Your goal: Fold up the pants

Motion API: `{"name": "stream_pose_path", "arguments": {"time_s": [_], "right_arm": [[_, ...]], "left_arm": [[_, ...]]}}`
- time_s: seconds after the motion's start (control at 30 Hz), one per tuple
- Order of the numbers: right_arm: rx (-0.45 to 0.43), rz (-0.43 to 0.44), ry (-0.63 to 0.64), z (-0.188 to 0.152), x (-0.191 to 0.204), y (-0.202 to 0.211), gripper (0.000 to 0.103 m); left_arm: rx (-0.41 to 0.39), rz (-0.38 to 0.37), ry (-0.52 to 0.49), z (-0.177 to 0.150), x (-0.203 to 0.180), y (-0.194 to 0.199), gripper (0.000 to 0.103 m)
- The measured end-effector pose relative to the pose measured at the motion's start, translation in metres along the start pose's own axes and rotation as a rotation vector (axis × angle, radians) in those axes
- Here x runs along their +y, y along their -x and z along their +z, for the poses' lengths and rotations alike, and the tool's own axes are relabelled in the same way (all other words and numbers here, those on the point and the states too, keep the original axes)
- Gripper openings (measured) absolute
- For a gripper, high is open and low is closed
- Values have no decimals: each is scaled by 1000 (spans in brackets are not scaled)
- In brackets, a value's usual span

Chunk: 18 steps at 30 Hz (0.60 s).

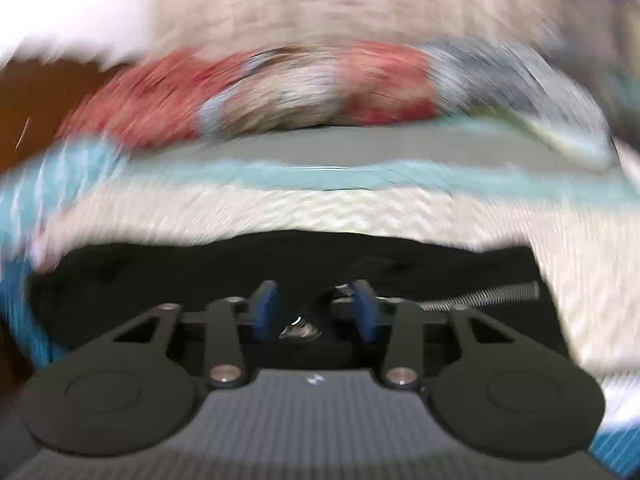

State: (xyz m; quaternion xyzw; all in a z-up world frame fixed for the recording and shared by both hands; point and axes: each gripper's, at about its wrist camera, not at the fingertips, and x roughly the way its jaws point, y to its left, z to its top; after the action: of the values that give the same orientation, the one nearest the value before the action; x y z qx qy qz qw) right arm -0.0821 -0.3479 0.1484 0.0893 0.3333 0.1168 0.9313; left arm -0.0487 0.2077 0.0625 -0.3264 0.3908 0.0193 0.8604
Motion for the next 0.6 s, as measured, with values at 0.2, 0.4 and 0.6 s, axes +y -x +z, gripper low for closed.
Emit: {"name": "stream_pose_path", "arguments": {"time_s": [0.2, 0.4, 0.6], "right_arm": [[187, -123, -114, -25, -14, -45, 27], [44, 38, -151, 6, 47, -22, 29], [244, 345, -275, 2, 124, -104, 13]], "left_arm": [[36, -40, 89, -4, 22, -12, 100], [96, -73, 132, -5, 33, -43, 103], [83, -84, 113, -1, 30, -58, 103]]}}
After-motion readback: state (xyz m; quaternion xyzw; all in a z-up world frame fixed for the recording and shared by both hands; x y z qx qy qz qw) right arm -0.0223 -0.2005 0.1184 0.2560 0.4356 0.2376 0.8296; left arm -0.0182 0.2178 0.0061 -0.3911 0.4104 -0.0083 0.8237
